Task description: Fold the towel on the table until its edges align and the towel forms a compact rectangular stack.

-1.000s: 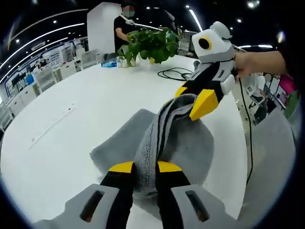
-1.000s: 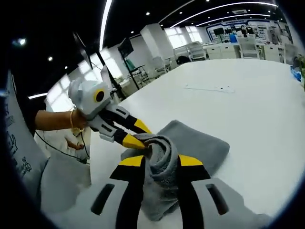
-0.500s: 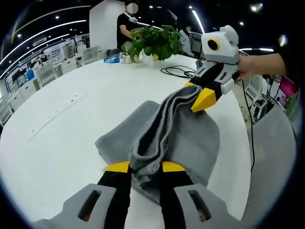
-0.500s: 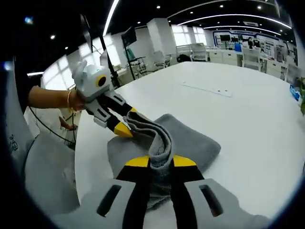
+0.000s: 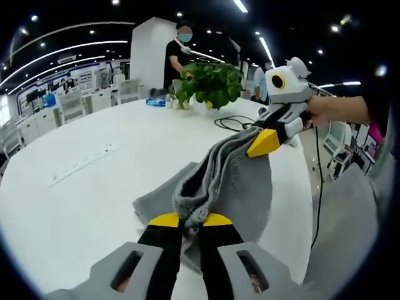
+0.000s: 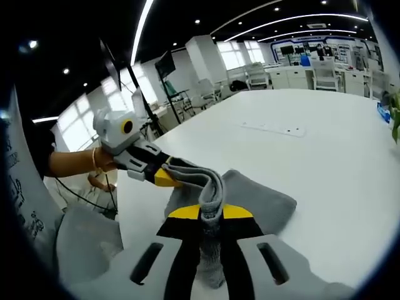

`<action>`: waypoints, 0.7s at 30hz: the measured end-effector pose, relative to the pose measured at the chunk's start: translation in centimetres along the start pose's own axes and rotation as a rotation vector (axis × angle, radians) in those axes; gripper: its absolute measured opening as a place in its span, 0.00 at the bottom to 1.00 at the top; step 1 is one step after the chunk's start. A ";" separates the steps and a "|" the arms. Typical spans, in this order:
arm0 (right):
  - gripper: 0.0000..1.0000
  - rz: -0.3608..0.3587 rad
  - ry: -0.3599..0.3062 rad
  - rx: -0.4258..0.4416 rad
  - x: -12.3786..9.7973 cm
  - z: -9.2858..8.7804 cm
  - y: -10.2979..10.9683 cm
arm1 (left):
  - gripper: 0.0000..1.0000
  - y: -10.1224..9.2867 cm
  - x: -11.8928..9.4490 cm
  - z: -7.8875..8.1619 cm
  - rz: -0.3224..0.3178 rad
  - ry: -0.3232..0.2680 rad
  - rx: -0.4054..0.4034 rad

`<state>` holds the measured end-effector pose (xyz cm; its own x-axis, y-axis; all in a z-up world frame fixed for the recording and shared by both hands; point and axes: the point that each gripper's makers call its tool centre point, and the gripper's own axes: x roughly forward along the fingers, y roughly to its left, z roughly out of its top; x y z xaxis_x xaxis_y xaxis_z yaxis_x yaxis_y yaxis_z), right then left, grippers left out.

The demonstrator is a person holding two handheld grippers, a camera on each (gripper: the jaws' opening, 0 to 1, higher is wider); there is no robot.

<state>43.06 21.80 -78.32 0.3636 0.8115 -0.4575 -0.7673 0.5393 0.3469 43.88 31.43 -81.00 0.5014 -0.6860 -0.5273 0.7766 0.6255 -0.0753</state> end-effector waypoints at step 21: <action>0.07 0.075 -0.096 -0.029 -3.2 4.8 4.0 | 0.08 -1.5 -4.8 6.2 0.000 -0.127 0.082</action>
<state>41.35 22.44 -71.49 0.3523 0.8680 -0.3501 -0.8088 0.4706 0.3528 42.67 31.48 -73.13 0.5415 -0.7306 -0.4159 0.8026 0.5964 -0.0027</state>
